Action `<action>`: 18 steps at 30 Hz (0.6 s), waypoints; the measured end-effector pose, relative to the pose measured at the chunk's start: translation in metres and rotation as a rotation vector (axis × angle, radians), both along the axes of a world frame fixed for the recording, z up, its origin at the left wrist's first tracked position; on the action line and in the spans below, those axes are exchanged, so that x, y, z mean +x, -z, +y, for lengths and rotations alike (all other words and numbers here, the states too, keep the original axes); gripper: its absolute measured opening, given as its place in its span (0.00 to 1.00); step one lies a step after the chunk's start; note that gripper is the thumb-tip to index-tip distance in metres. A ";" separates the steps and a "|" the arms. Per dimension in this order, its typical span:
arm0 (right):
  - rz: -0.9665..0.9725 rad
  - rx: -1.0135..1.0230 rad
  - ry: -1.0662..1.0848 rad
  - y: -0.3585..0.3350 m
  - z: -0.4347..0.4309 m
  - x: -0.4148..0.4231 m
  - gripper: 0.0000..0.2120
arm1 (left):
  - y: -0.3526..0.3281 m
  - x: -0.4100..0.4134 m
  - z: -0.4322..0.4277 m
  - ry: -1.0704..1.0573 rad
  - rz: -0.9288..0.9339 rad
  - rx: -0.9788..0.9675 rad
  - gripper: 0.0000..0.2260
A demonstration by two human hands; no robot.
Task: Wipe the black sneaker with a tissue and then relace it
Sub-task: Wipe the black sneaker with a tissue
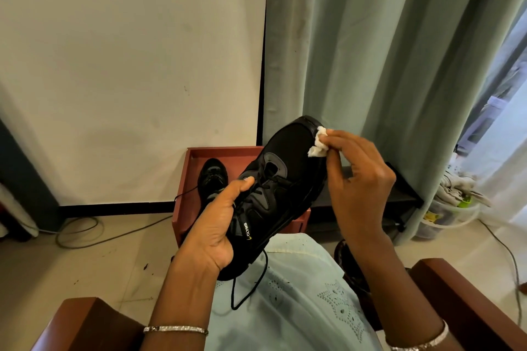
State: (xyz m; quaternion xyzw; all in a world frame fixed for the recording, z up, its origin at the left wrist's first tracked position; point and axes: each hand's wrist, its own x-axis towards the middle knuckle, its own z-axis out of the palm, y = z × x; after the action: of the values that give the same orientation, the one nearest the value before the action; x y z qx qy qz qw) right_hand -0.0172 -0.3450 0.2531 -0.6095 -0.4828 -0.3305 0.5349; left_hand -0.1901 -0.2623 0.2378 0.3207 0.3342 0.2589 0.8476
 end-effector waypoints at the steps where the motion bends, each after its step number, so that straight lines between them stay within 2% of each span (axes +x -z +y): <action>1: -0.004 -0.002 0.002 0.001 0.000 -0.001 0.07 | 0.000 0.000 0.000 -0.002 -0.005 0.000 0.13; 4: -0.035 -0.013 -0.003 0.019 -0.006 -0.014 0.07 | 0.000 -0.002 0.004 -0.024 -0.033 -0.014 0.09; 8: -0.064 -0.022 -0.017 0.046 -0.012 -0.028 0.07 | 0.001 -0.004 0.008 -0.026 -0.038 0.005 0.10; 12: -0.037 0.016 0.010 0.024 -0.006 -0.015 0.06 | -0.001 -0.004 0.004 -0.012 0.010 0.029 0.08; 18: -0.003 0.022 0.049 -0.005 0.000 -0.002 0.08 | -0.003 -0.001 -0.001 -0.003 0.030 0.061 0.12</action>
State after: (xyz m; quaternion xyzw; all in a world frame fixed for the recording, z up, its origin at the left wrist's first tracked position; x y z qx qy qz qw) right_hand -0.0187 -0.3451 0.2581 -0.6148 -0.4648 -0.3496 0.5327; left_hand -0.1908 -0.2631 0.2411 0.3498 0.3395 0.2654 0.8318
